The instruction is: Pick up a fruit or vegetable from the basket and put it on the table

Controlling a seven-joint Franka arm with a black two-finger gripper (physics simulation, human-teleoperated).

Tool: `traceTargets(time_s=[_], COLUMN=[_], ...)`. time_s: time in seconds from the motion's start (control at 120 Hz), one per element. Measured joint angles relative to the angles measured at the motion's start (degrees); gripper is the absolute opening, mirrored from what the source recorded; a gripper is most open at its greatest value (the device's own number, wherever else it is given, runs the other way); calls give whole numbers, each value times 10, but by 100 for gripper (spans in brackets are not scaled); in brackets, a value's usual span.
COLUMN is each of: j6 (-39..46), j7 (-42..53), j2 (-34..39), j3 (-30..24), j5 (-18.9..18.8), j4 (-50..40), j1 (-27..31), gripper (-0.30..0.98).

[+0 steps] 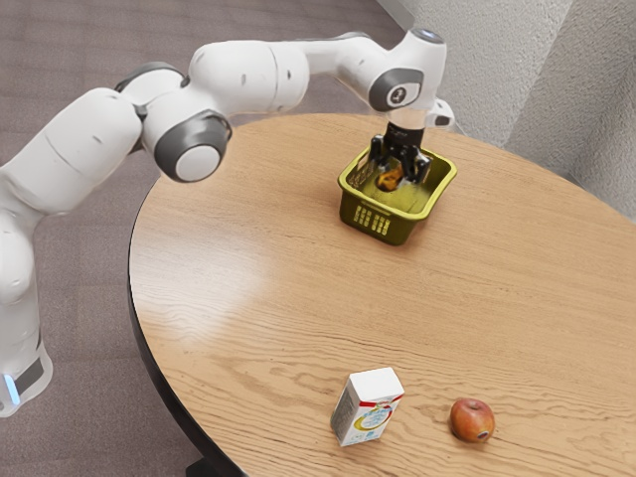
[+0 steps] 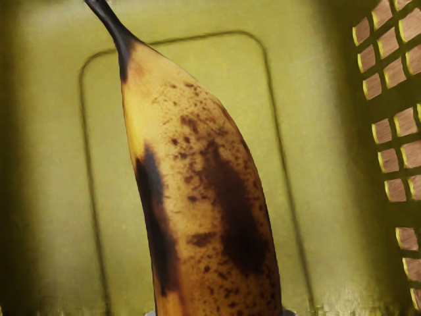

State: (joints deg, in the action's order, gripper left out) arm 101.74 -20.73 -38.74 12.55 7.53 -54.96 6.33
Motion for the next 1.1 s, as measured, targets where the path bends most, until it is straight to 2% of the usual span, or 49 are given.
traceTargets(time_s=[0.317, 0.425, 0.642, 0.783, 0.858, 0.917, 1.017, 1.1], j6=[-58, -70, -66, -55, -51, -49, -49, -63], j7=[2, 3, 3, 3, -1, -4, -8, -7], j2=[104, 115, 108, 99, 97, 97, 101, 101], j3=[-11, -54, -73, -74, -75, -76, -78, -73], j5=[-13, -15, -16, -16, -7, -1, 7, 28], j4=[1, 4, 16, 17, 16, 15, 13, 10], j1=[-1, -7, -158, -193, -197, -198, -198, -190], gripper=[12, 12, 13, 13, 35, 46, 58, 62])
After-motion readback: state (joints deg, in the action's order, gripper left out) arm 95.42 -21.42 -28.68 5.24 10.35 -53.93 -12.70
